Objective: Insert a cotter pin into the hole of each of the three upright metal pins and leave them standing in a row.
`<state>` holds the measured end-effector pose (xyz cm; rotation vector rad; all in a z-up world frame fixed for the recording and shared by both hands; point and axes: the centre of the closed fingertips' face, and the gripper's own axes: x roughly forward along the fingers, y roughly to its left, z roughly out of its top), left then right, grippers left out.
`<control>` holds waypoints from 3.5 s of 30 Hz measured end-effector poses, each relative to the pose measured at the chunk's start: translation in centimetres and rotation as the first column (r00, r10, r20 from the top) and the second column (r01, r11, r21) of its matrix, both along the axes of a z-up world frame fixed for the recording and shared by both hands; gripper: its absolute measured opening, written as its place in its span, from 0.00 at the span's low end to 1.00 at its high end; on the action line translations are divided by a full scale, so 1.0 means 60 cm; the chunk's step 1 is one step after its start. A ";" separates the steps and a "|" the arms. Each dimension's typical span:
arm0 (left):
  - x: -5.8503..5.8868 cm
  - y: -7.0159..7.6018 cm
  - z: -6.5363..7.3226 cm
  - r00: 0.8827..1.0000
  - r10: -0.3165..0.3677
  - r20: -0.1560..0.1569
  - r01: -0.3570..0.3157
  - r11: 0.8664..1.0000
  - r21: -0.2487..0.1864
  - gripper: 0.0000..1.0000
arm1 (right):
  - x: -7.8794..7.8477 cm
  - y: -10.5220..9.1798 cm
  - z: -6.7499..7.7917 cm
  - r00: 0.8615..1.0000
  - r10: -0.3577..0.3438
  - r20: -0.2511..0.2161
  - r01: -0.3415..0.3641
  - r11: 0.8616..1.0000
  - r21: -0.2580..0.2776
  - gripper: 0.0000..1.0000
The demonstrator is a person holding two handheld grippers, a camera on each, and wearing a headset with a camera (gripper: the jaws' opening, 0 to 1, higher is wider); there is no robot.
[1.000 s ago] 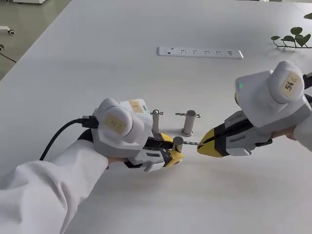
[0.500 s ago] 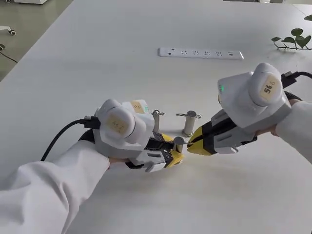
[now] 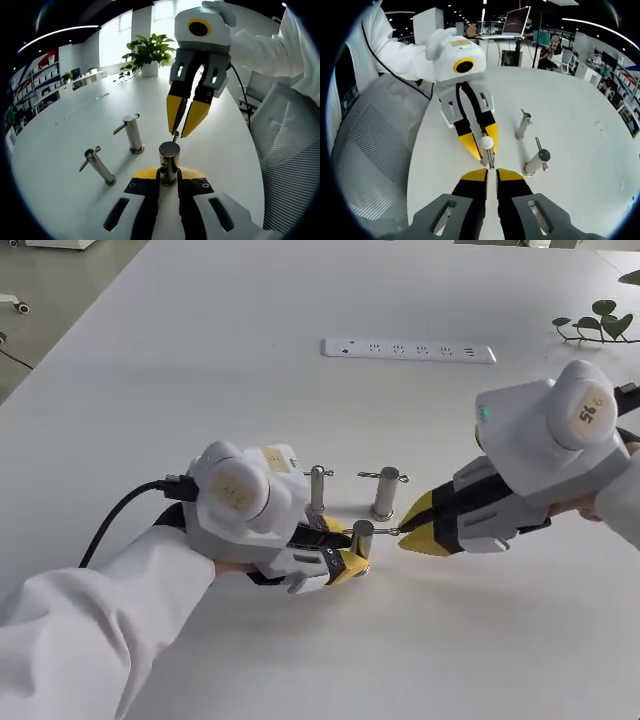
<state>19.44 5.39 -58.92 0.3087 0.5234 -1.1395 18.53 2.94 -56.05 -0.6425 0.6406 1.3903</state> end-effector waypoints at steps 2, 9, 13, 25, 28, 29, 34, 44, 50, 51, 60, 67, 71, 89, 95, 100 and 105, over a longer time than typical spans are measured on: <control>0.003 0.001 0.002 1.000 0.009 0.003 -0.009 1.000 -0.005 0.13 | 0.003 0.005 0.003 1.000 -0.005 0.008 0.005 1.000 0.010 0.01; 0.002 0.000 0.009 1.000 0.010 -0.001 -0.010 1.000 -0.023 0.13 | 0.000 0.018 0.007 1.000 0.004 0.009 -0.004 1.000 0.025 0.00; 0.002 0.001 0.010 1.000 0.011 -0.003 -0.011 1.000 -0.027 0.13 | -0.001 0.025 0.007 1.000 0.004 0.003 -0.004 1.000 0.030 0.00; 0.008 0.022 0.024 1.000 0.020 -0.003 -0.020 0.999 -0.035 0.38 | -0.004 0.040 0.006 0.998 0.058 0.028 -0.059 0.997 0.045 0.07; 0.004 0.029 0.024 0.999 0.029 -0.024 -0.030 0.999 -0.039 0.46 | -0.002 0.039 0.007 0.998 0.051 0.030 -0.052 0.997 0.052 0.21; 0.003 0.031 0.025 0.999 0.030 -0.025 -0.031 0.999 -0.042 0.48 | -0.003 0.040 0.008 0.999 0.045 0.024 -0.047 0.997 0.061 0.22; -0.013 0.033 0.038 0.999 0.008 -0.050 -0.012 0.996 -0.084 0.70 | -0.007 0.048 0.002 1.000 0.005 -0.020 -0.003 0.994 0.107 0.25; -0.024 0.055 0.059 0.998 0.042 -0.052 -0.050 0.987 -0.154 0.99 | -0.004 0.065 -0.016 0.997 -0.033 -0.065 0.042 0.988 0.149 0.24; -0.022 0.071 0.063 0.995 0.082 -0.061 -0.091 0.984 -0.155 0.99 | -0.002 0.070 -0.023 0.996 -0.038 -0.076 0.049 0.988 0.144 0.14; -0.021 0.073 0.065 0.994 0.089 -0.065 -0.099 0.982 -0.162 0.99 | -0.002 0.071 -0.023 0.997 -0.036 -0.074 0.047 0.988 0.144 0.11; -0.017 0.082 0.072 0.989 0.130 -0.070 -0.141 0.971 -0.192 0.99 | -0.002 0.068 -0.020 0.996 -0.054 -0.069 0.065 0.986 0.156 0.08; -0.013 0.082 0.075 0.986 0.151 -0.069 -0.162 0.967 -0.196 0.99 | 0.014 0.035 0.013 0.996 -0.080 -0.031 0.084 0.978 0.191 0.08; -0.011 0.080 0.078 0.985 0.157 -0.072 -0.168 0.965 -0.202 0.99 | 0.032 -0.009 0.017 0.994 -0.105 -0.015 0.106 0.981 0.165 0.08; -0.007 0.093 0.079 0.978 0.193 -0.074 -0.203 0.966 -0.159 0.99 | 0.105 -0.093 -0.017 0.971 -0.236 -0.022 0.237 0.958 0.162 0.08; -0.008 0.097 0.079 0.978 0.197 -0.071 -0.205 0.968 -0.146 0.98 | 0.106 -0.089 -0.018 0.978 -0.209 -0.013 0.208 0.964 0.167 0.08; -0.012 0.099 0.076 0.977 0.200 -0.072 -0.208 0.969 -0.135 0.98 | 0.113 -0.090 -0.017 0.979 -0.205 -0.003 0.203 0.964 0.169 0.08; -0.013 0.102 0.075 0.977 0.202 -0.071 -0.210 0.969 -0.128 0.97 | 0.116 -0.089 -0.016 0.983 -0.185 0.010 0.181 0.969 0.168 0.08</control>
